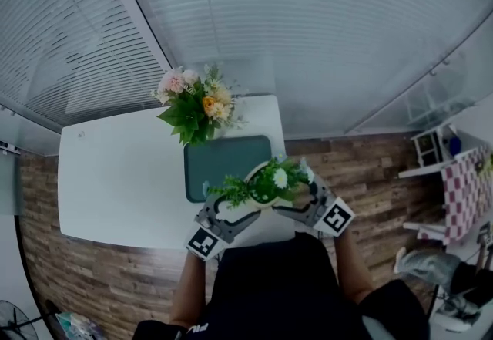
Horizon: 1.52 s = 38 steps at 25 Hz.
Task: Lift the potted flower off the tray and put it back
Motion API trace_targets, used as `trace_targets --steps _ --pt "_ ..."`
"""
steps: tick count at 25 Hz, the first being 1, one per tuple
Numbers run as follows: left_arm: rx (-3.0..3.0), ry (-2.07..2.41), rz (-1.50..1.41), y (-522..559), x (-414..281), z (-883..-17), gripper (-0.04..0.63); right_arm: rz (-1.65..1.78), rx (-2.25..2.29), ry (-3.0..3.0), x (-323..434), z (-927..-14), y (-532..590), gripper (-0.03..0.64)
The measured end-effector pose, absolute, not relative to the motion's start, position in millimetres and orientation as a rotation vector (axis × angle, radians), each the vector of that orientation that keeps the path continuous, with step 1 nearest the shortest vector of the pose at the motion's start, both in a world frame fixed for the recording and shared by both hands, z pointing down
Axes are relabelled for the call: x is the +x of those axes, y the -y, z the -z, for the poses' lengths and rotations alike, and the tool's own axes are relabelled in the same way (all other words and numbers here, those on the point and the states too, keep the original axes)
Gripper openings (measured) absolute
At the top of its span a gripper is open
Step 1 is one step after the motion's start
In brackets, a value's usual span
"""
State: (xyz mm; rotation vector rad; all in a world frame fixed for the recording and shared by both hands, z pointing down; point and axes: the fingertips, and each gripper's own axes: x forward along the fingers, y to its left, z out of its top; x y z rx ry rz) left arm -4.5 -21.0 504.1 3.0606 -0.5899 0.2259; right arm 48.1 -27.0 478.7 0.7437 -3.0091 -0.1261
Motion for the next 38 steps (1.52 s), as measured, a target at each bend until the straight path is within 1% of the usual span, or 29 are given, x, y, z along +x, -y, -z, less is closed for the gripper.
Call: trace_targets --steps 2,5,7,10,13,27,32,38 --pt "3.014 0.601 -0.217 26 -6 -511 0.307 0.130 0.671 2.970 51 -494 31 0.362" --pt "2.991 0.623 -0.199 38 -9 -519 0.307 0.014 0.639 2.899 53 -518 41 0.362" --pt "2.984 0.629 -0.198 45 -12 -525 0.307 0.029 0.643 2.947 47 -517 51 0.362" --pt "2.964 0.632 -0.220 56 -14 -536 0.307 -0.012 0.589 2.812 51 -544 59 0.362" --pt "2.937 0.643 -0.190 67 -18 -541 0.307 0.000 0.565 2.794 47 -548 70 0.362" --pt "2.901 0.615 -0.289 94 -17 -591 0.307 -0.129 0.581 2.772 49 -605 97 0.362" --pt "2.930 0.596 -0.394 99 -17 -618 0.307 -0.179 0.590 2.723 50 -631 100 0.362" --pt "2.926 0.599 -0.408 114 -12 -637 0.307 -0.234 0.612 2.795 52 -648 117 0.362"
